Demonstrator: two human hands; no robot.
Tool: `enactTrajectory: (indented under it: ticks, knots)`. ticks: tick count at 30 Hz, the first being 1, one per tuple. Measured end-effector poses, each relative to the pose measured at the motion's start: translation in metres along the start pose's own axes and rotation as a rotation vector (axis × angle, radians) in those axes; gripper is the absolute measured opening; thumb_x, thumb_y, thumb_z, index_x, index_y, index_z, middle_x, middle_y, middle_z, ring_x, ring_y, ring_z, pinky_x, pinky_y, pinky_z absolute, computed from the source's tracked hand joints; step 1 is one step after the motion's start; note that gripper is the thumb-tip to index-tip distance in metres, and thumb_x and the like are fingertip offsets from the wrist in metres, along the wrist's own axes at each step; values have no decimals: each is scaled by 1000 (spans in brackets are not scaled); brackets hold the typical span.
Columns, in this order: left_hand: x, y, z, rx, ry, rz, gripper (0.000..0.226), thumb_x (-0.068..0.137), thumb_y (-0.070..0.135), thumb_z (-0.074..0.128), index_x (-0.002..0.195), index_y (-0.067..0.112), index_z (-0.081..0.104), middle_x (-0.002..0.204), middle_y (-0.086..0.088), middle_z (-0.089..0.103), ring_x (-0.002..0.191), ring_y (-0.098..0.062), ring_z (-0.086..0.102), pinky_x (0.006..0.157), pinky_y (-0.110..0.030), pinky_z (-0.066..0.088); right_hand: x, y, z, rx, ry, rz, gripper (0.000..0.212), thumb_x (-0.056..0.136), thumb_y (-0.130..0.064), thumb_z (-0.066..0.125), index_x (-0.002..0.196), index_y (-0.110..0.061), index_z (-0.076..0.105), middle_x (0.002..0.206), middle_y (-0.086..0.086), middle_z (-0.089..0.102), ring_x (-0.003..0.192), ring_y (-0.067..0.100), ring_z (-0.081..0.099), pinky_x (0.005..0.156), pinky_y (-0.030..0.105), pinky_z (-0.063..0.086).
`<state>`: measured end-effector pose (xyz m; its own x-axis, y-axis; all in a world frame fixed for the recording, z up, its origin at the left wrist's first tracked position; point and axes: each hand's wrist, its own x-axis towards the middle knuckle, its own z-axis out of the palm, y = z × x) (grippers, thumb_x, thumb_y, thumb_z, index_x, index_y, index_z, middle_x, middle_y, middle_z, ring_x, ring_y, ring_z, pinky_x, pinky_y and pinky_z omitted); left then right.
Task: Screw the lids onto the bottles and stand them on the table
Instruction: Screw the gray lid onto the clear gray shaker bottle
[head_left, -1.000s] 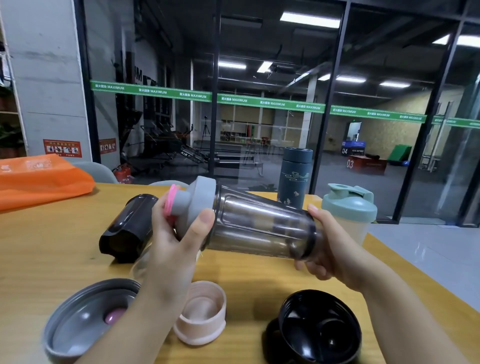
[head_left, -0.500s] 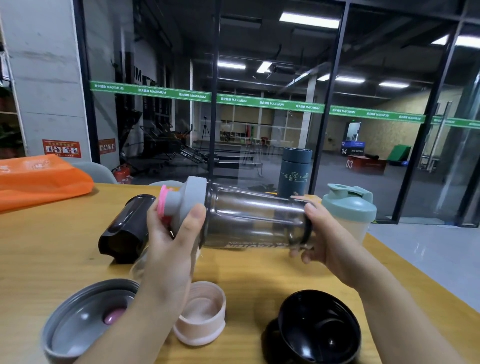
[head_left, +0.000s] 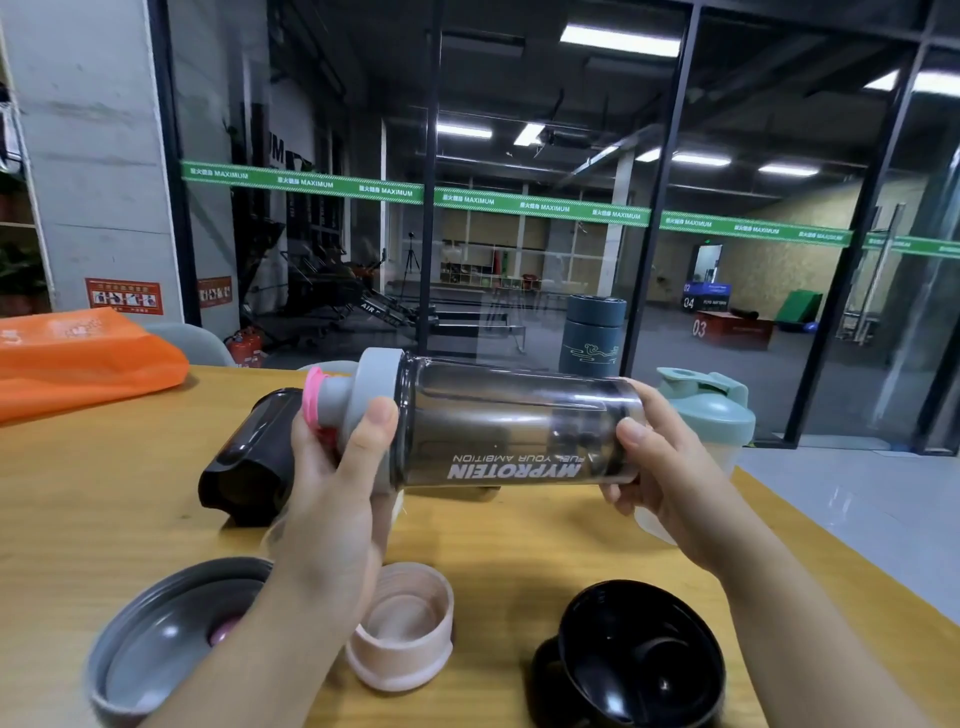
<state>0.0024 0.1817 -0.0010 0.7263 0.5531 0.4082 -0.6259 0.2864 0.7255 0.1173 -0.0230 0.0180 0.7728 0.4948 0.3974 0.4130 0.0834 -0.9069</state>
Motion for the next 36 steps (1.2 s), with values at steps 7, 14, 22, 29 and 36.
enactTrajectory:
  ticks: [7,14,22,29,36]
  knots:
    - [1,-3,-3,38,-43,32,79,58,39,73,131,30,46,131,-10,59,125,-30,53,108,-52,37,0,1,5,-42,32,136,50,69,-63,55,85,-15,53,59,1,55,38,13,36,43,22,25]
    - [-1,-3,-2,170,-94,105,66,54,44,76,115,49,50,129,-5,57,118,-23,56,100,-39,42,-1,5,1,-28,-40,357,65,75,-77,36,71,-22,70,58,19,56,40,16,29,41,19,22]
    - [-1,-4,-1,162,-72,142,75,48,50,84,115,48,51,125,-1,58,114,-19,57,94,-35,44,2,7,1,-43,-137,378,75,77,-78,25,92,-21,71,66,14,63,45,19,44,42,22,33]
    - [-1,-4,1,56,15,111,47,59,39,73,103,42,56,105,6,66,100,-14,62,90,-32,48,3,1,-3,140,-192,208,64,66,-50,66,127,-44,49,109,6,68,70,20,63,53,25,47]
    - [2,-4,-2,-11,53,70,32,72,32,62,100,44,56,95,12,68,82,-4,63,70,-21,50,0,0,-7,159,-233,91,86,63,-21,74,134,-52,39,101,0,68,79,18,63,65,29,48]
